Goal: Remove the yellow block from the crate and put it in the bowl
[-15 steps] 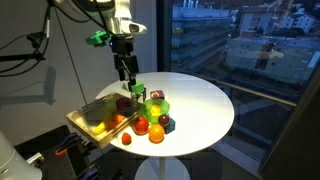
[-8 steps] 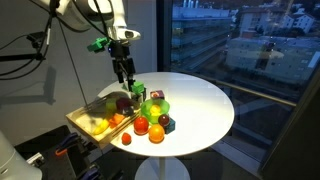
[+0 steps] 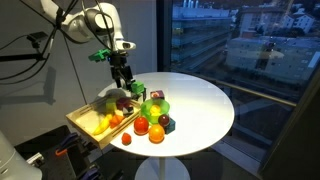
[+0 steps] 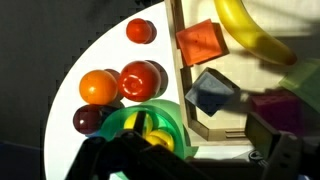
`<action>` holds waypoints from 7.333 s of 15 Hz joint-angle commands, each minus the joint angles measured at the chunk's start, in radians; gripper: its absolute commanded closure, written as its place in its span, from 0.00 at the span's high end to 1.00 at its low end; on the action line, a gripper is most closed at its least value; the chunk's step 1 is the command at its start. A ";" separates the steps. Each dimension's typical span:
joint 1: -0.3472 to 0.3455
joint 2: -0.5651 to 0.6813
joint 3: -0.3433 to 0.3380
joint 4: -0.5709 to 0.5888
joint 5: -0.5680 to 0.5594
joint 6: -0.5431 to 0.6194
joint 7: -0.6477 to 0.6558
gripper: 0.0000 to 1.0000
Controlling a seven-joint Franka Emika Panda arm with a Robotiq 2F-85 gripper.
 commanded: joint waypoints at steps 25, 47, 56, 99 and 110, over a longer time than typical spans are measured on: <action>0.031 0.036 -0.030 -0.019 0.144 0.152 -0.108 1.00; 0.134 0.098 0.020 -0.128 0.312 0.255 -0.263 1.00; 0.165 0.122 0.049 -0.150 0.317 0.405 -0.085 1.00; 0.267 0.341 -0.043 -0.036 0.110 0.472 0.322 0.74; 0.244 0.249 0.007 -0.073 0.202 0.426 0.184 0.31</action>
